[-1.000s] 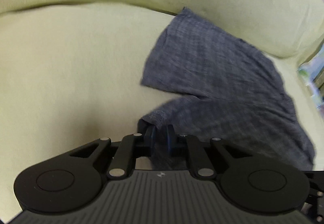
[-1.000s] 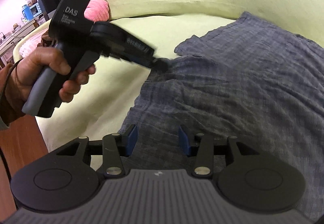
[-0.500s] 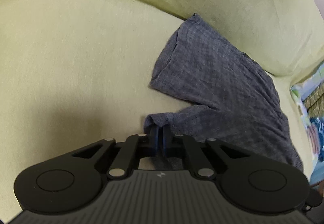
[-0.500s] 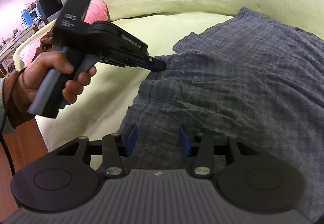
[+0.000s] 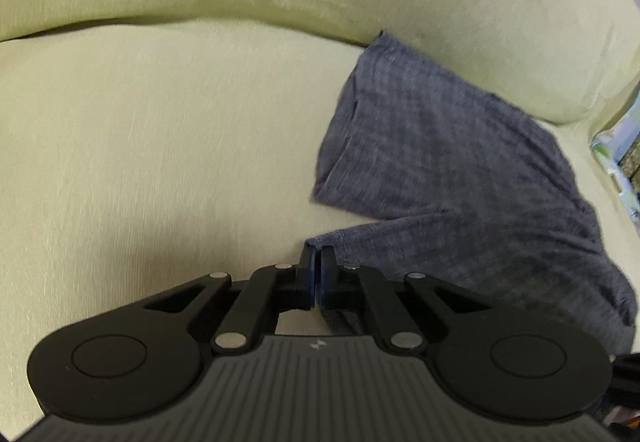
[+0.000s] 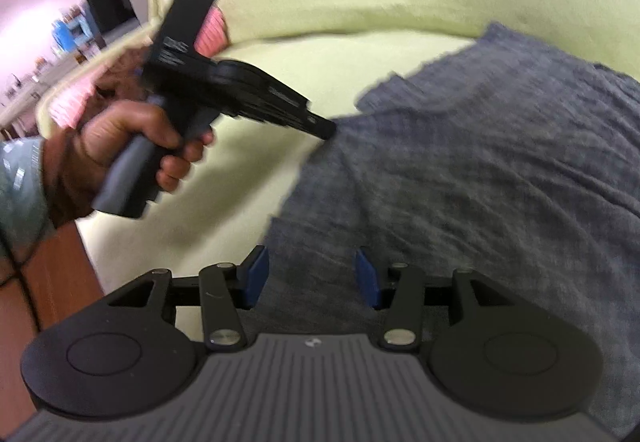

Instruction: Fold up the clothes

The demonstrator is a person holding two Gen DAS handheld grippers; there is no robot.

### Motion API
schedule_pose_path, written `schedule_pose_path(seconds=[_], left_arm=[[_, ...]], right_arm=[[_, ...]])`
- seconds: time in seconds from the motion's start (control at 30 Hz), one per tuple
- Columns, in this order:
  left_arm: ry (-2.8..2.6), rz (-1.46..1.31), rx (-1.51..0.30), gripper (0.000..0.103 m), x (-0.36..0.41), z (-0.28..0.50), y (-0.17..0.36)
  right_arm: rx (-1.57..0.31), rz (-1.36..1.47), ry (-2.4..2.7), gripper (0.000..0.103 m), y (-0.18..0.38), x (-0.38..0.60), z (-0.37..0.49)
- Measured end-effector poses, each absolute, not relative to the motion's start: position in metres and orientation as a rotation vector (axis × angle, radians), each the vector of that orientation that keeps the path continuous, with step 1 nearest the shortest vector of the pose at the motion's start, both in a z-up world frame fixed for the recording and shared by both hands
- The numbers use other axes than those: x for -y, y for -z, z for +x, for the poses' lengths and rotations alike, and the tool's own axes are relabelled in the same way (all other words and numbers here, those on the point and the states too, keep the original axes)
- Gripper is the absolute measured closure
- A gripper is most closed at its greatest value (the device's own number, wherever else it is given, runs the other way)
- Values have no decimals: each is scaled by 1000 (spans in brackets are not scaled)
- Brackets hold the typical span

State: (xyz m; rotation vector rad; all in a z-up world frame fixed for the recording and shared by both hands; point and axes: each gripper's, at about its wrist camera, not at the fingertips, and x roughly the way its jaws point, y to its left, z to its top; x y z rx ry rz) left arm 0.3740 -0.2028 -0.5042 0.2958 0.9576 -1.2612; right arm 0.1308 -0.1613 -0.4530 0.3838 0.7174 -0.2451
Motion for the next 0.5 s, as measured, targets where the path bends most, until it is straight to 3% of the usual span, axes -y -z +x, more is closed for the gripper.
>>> schedule_pose_path(seconds=[0.27,0.37,0.5], left_arm=[[1249,333,-998,103,210,374,510],[1250,323,-1008,103,210,376,512],[1262,329,-1008,103,208,378,512]], right_arm=[[-785,190,264,56,452,126,172],[-829,86,321,65,457,115,189],[-903,-6,375,90,467,104,204]])
